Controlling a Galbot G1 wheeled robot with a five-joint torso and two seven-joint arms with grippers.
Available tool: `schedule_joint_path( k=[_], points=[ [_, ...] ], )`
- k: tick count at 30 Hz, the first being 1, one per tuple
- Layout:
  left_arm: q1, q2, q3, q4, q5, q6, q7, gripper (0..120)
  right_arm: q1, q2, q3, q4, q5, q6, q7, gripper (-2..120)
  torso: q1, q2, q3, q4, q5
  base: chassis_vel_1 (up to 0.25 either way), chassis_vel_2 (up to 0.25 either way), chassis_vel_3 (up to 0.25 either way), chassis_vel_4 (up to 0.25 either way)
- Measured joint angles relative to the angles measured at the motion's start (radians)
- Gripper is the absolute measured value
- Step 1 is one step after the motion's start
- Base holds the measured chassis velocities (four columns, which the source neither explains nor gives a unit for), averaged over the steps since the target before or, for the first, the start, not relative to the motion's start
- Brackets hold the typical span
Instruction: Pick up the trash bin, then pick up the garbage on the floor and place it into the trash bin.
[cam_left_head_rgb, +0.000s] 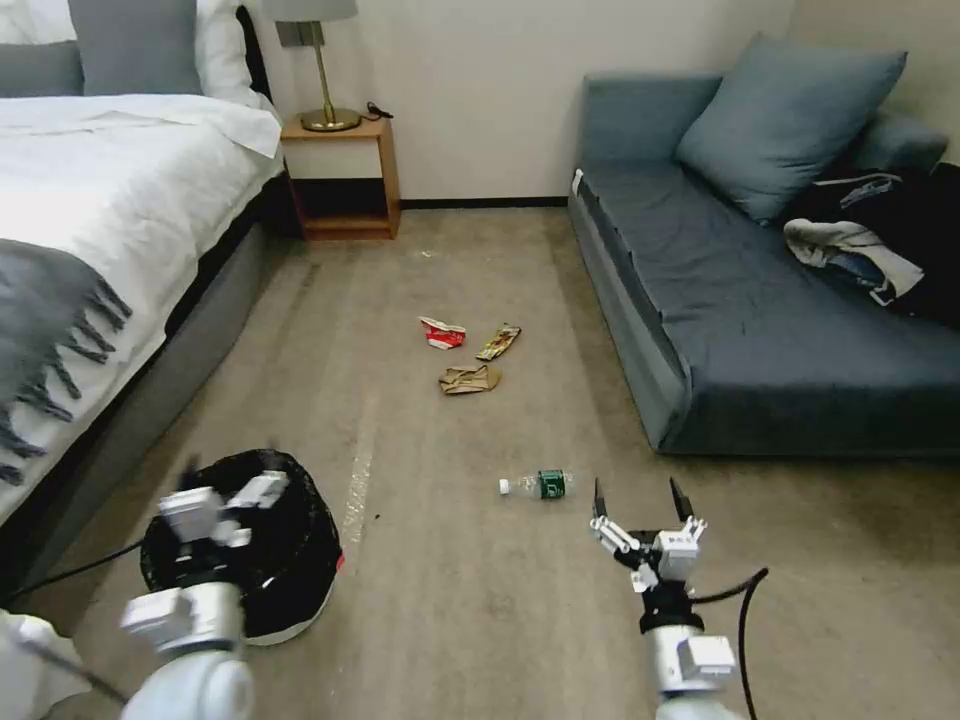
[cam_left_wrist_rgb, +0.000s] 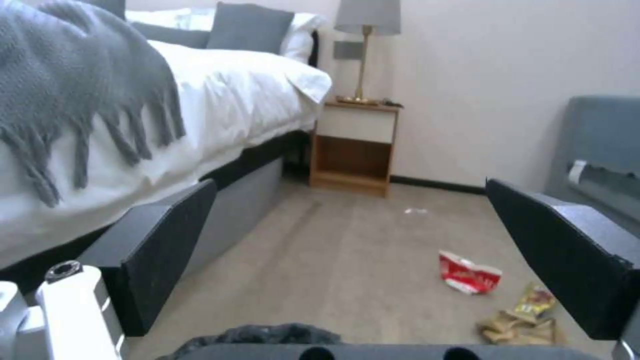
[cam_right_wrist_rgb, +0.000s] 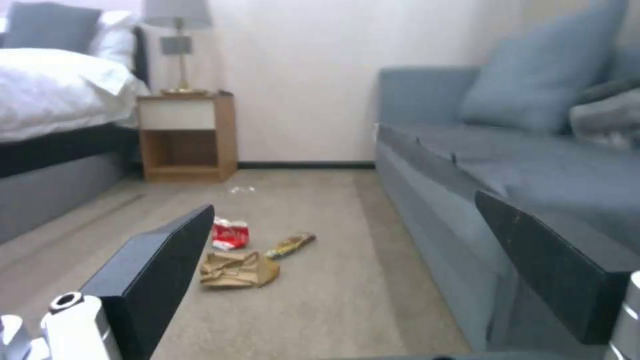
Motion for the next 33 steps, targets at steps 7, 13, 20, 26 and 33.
schedule_joint_path(
  k=[7, 13, 20, 26, 33],
  points=[
    [0.005, 0.001, 0.004, 0.009, 0.047, 0.002, 0.026, 100, 0.064, -0.012, 0.064, -0.040, -0.101, 0.040, -0.025, 100, 0.000, 0.000, 0.000, -0.0002, 0.0000, 0.000, 0.000, 0.000, 0.000],
    [0.017, 0.011, 0.012, 0.000, 0.066, 0.013, 0.067, 100, 0.097, -0.042, 0.071, -0.018, -0.075, -0.028, 0.002, 100, 0.000, 0.000, 0.000, -0.0002, 0.0002, 0.000, 0.000, 0.000, 0.000],
    [0.015, 0.023, 0.015, -0.058, 0.063, 0.136, 0.045, 100, 0.071, -0.076, 0.010, 0.135, 0.197, -0.310, -0.027, 100, 0.000, 0.000, 0.000, -0.0001, -0.0001, 0.000, 0.000, 0.000, 0.000],
    [-0.039, 0.055, -0.009, -0.157, -0.039, 0.487, -0.232, 100, 0.059, -0.100, 0.043, 0.181, 0.085, -0.380, -0.132, 100, 0.000, 0.000, 0.000, -0.0002, 0.0002, 0.000, 0.000, 0.000, 0.000],
    [-0.097, 0.102, -0.047, -0.127, -0.356, 0.669, -0.472, 100, 0.050, -0.100, 0.050, 0.171, 0.032, -0.361, -0.151, 100, 0.000, 0.000, 0.000, -0.0003, 0.0000, 0.000, 0.000, 0.000, 0.000]
  ],
)
